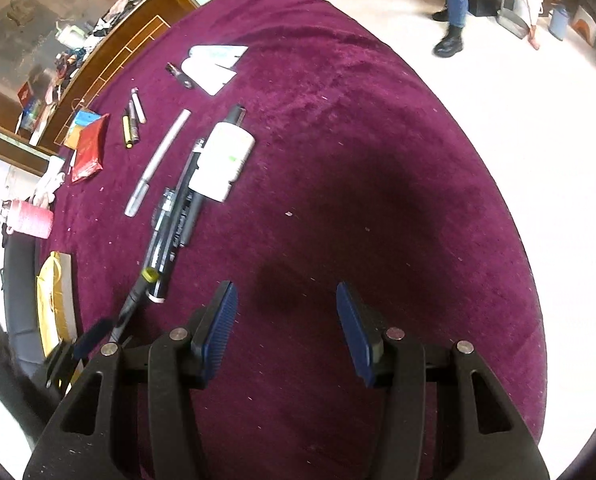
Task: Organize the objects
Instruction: 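Move both tools to the marker pile and close the left tool on a black marker, then place the yellow-capped black marker in the tray with the left tool while the right tool grasps a black pen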
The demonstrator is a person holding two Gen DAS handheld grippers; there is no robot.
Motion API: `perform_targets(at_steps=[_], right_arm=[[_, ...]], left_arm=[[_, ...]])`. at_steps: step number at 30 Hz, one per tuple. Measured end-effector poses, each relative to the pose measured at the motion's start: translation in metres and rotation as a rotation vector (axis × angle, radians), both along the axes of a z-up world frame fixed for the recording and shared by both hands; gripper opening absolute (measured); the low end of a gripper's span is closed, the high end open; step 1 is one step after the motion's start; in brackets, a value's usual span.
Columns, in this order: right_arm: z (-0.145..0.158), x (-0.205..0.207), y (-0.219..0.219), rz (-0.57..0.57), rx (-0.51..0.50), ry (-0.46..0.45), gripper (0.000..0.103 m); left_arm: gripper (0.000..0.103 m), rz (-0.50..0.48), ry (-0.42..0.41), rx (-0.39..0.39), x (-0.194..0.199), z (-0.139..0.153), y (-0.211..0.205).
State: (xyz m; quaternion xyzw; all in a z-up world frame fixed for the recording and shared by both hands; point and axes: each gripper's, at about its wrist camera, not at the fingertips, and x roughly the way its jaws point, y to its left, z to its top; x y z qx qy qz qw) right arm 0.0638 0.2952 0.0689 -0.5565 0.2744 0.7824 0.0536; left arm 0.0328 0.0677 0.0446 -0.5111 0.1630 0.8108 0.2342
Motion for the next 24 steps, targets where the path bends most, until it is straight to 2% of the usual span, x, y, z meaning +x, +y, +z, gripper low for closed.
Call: perform_targets(at_steps=[2,5,6,7,8,9,11,15,19,24], right_arm=[[0.000,0.004,0.002,-0.004,0.004,-0.002,0.050],[0.002,0.006,0.003,-0.003,0.015,0.001,0.050],[0.003,0.007,0.003,-0.002,0.016,0.001,0.050],[0.003,0.006,0.003,-0.001,0.019,-0.001,0.050],[0.003,0.006,0.003,0.000,0.018,-0.004,0.050],[0.002,0.006,0.001,0.003,0.015,-0.007,0.050],[0.000,0.005,0.000,0.011,0.015,-0.011,0.050],[-0.003,0.002,-0.004,0.022,0.013,-0.019,0.050],[-0.005,0.001,-0.010,0.047,-0.001,-0.015,0.050],[0.005,-0.001,-0.031,0.157,-0.035,0.036,0.050]], left_arm=[[0.054,-0.040,0.015,-0.067,0.000,-0.012,0.008],[0.050,-0.039,0.017,-0.045,0.001,-0.012,0.008],[0.045,-0.024,0.000,-0.023,0.001,-0.012,0.006],[0.033,-0.009,-0.022,0.017,0.002,-0.012,0.004],[0.025,0.007,-0.017,0.023,0.003,-0.012,0.003],[0.023,0.013,-0.017,0.025,0.007,-0.011,0.002],[0.014,0.037,-0.053,0.079,0.012,-0.009,-0.003],[0.013,0.101,-0.075,0.153,0.018,0.002,-0.016],[0.012,0.166,-0.062,0.244,0.022,0.027,-0.034],[0.013,0.238,-0.041,0.321,0.030,0.052,-0.061]])
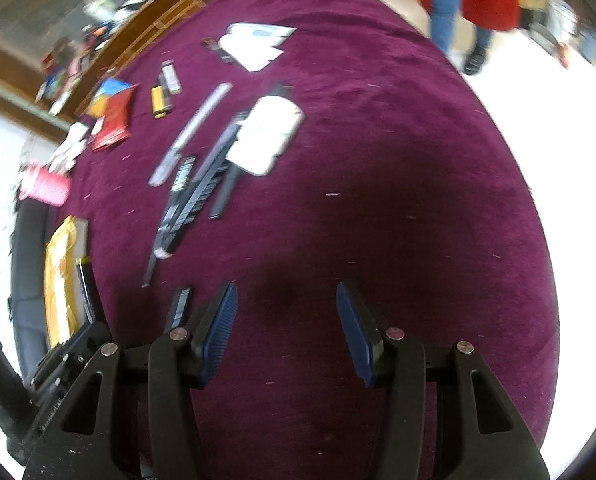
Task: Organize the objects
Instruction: 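Place the yellow-capped black marker in the tray with the left tool while the right tool grasps a black pen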
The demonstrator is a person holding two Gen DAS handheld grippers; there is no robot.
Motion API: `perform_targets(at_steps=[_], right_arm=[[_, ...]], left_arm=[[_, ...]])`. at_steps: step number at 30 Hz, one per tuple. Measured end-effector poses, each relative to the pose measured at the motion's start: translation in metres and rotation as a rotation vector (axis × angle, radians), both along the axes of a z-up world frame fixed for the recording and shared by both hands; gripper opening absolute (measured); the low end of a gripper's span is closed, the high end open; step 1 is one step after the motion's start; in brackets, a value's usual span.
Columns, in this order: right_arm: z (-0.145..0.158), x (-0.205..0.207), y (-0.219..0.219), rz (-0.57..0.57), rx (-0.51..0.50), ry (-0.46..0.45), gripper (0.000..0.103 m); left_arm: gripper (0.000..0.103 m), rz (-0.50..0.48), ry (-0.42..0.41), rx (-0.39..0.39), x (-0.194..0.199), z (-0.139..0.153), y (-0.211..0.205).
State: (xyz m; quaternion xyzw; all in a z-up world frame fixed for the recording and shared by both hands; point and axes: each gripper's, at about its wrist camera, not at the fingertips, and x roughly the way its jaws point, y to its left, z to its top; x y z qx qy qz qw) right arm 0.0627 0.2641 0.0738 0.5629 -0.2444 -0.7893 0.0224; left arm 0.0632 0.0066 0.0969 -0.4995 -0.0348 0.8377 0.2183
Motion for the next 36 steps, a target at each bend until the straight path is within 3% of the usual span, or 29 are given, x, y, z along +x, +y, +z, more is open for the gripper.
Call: perform_targets(at_steps=[5,9,16,21,23,24,25,27,31,36], right_arm=[[0.002,0.000,-0.047,0.237,-0.016,0.022,0.050],[-0.002,0.000,-0.092,0.389,0.027,-0.006,0.050],[-0.027,-0.015,-0.143,0.425,0.100,-0.061,0.051],[-0.026,-0.012,-0.168,0.433,0.228,0.018,0.052],[-0.027,-0.008,-0.178,0.439,0.313,0.047,0.046],[-0.026,-0.007,-0.183,0.440,0.345,0.062,0.028],[-0.025,-0.005,-0.185,0.442,0.360,0.076,0.022],[-0.025,-0.005,-0.184,0.422,0.344,0.069,0.013],[-0.019,-0.009,-0.170,0.335,0.194,0.043,0.012],[0.010,-0.009,-0.176,0.277,0.039,0.082,0.013]], left_arm=[[0.013,0.082,-0.016,0.050,0.008,0.006,-0.029],[0.013,0.137,-0.018,0.032,0.015,0.004,-0.049],[0.013,0.204,-0.024,0.012,0.030,0.005,-0.071],[0.013,0.233,-0.019,0.005,0.031,0.007,-0.096],[0.013,0.243,-0.018,0.011,0.029,0.006,-0.107],[0.013,0.246,-0.016,0.020,0.026,0.006,-0.115],[0.013,0.249,-0.014,0.028,0.024,0.006,-0.123],[0.013,0.249,-0.012,0.038,0.020,0.007,-0.137],[0.013,0.244,-0.002,0.045,0.010,0.009,-0.168],[0.013,0.272,-0.010,0.033,-0.008,0.007,-0.215]])
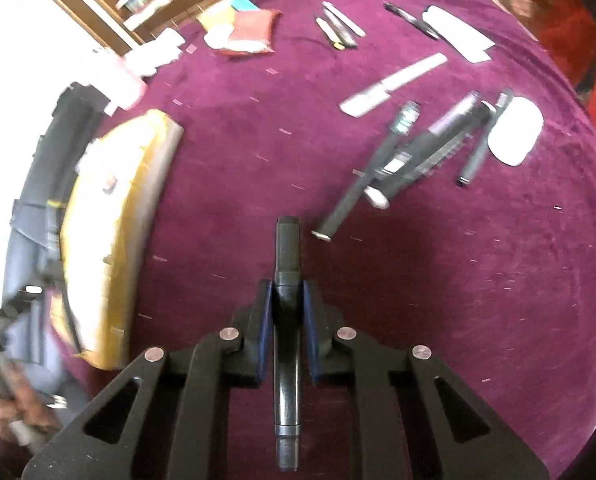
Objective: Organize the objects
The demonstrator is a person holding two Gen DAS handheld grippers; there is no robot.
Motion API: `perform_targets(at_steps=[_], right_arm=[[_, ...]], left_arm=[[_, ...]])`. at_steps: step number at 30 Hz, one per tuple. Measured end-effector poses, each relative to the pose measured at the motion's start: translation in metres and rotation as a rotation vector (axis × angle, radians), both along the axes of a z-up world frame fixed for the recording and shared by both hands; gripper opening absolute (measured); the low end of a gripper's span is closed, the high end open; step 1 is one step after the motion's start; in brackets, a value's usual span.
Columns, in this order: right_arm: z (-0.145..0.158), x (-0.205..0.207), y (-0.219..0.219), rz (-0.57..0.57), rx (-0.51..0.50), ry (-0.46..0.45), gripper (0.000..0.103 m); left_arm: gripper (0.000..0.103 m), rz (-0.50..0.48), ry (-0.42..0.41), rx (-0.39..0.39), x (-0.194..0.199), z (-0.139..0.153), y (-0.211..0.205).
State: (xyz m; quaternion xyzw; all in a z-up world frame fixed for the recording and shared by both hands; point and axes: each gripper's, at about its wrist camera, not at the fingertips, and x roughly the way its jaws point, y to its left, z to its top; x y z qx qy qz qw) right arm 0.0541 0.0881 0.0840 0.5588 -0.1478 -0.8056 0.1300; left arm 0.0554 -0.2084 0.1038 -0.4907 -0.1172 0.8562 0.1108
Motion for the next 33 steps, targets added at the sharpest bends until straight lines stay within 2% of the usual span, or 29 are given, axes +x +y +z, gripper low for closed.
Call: perform_targets(at_steps=[4,9,12,17,19,20,22,24,27,29,33], right_arm=[[0.018,-0.010,-0.036,0.028,-0.084,0.011,0.013],[0.023,-0.031,-0.101,0.103,-0.166,-0.026,0.013],[0.017,-0.051,-0.141,0.140,-0.174,-0.054,0.013],[-0.003,-0.074,-0.178,0.121,-0.126,-0.108,0.013],[-0.007,-0.080,-0.182,0.092,-0.052,-0.100,0.013],[-0.008,-0.084,-0.185,0.083,-0.022,-0.094,0.013],[-0.008,-0.089,-0.189,0.066,0.046,-0.081,0.013],[-0.007,-0.093,-0.198,0.066,0.111,-0.069,0.013],[-0.007,-0.096,-0.205,0.057,0.180,-0.060,0.014],[-0.006,-0.097,-0.206,0.051,0.190,-0.060,0.017],[0.013,-0.091,-0.193,0.027,0.170,-0.016,0.020]], left_arm=[[0.013,0.027,-0.028,-0.034,-0.019,-0.010,-0.036],[0.013,0.032,-0.074,-0.079,-0.046,-0.033,-0.065],[0.013,0.013,-0.102,-0.123,-0.067,-0.048,-0.071],[0.013,0.002,-0.140,-0.136,-0.088,-0.063,-0.075],[0.017,0.004,-0.143,-0.105,-0.089,-0.062,-0.078],[0.025,0.006,-0.144,-0.085,-0.089,-0.061,-0.081],[0.032,0.007,-0.136,-0.053,-0.087,-0.054,-0.083],[0.033,0.008,-0.124,-0.019,-0.085,-0.046,-0.086],[0.042,0.031,-0.107,0.039,-0.079,-0.034,-0.092],[0.048,0.042,-0.093,0.087,-0.075,-0.028,-0.096],[0.050,0.052,-0.097,0.143,-0.072,-0.026,-0.101]])
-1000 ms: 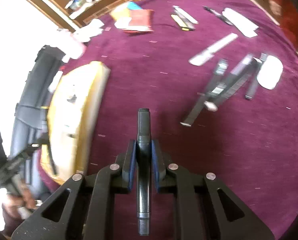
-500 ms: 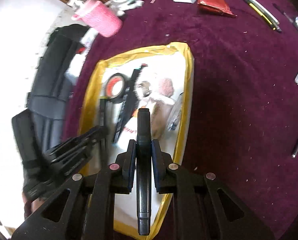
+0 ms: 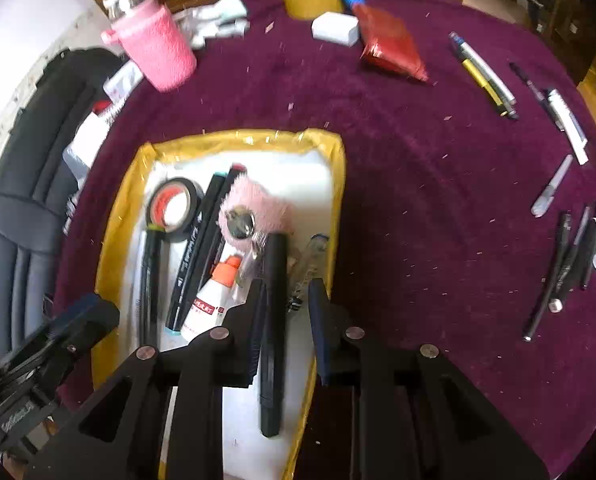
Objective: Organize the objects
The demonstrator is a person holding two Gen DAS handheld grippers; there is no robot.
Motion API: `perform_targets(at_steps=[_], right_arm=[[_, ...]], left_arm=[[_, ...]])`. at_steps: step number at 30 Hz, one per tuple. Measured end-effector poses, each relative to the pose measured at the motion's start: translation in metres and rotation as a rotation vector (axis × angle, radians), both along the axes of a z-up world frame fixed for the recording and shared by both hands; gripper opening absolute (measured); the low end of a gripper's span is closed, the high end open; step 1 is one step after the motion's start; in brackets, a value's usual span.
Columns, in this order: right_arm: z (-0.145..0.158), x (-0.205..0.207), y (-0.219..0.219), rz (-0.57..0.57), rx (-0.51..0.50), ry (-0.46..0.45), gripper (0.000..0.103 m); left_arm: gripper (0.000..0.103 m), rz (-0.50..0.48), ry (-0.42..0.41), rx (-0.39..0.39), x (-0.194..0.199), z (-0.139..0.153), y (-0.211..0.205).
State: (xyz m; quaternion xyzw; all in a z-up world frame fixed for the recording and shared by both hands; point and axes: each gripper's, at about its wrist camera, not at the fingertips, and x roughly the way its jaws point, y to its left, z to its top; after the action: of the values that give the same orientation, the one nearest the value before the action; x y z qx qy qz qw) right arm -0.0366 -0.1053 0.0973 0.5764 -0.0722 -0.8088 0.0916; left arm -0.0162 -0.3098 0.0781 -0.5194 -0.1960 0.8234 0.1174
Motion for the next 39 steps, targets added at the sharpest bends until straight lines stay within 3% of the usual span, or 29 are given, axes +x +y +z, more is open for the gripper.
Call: perform_targets(at_steps=[4,6,8,13,20,24,28,39], right_arm=[[0.027,0.014,0.034,-0.074,0.018,0.080,0.032],[0.033,0.024,0.063,-0.129,0.010,0.094,0.049],[0.032,0.033,0.091,-0.185,-0.003,0.085,0.052],[0.006,0.054,0.167,-0.323,-0.077,-0.013,0.052],[-0.002,0.079,0.240,-0.394,-0.037,-0.014,0.053],[-0.007,0.090,0.255,-0.326,0.064,0.010,0.054],[-0.018,0.101,0.261,-0.228,0.128,0.029,0.054],[-0.029,0.115,0.303,-0.228,0.126,0.016,0.054]], left_arm=[[0.050,0.003,-0.005,0.003,0.002,0.003,0.004],[0.050,0.003,0.009,0.001,0.007,0.009,0.009],[0.050,0.008,0.020,-0.008,0.015,0.016,0.017],[0.050,0.024,0.047,-0.049,0.040,0.038,0.050],[0.053,-0.036,0.035,-0.099,0.080,0.054,0.134],[0.053,-0.111,-0.016,-0.063,0.102,0.049,0.192],[0.053,-0.182,-0.018,-0.082,0.120,0.052,0.240],[0.053,-0.169,-0.007,-0.091,0.134,0.063,0.279]])
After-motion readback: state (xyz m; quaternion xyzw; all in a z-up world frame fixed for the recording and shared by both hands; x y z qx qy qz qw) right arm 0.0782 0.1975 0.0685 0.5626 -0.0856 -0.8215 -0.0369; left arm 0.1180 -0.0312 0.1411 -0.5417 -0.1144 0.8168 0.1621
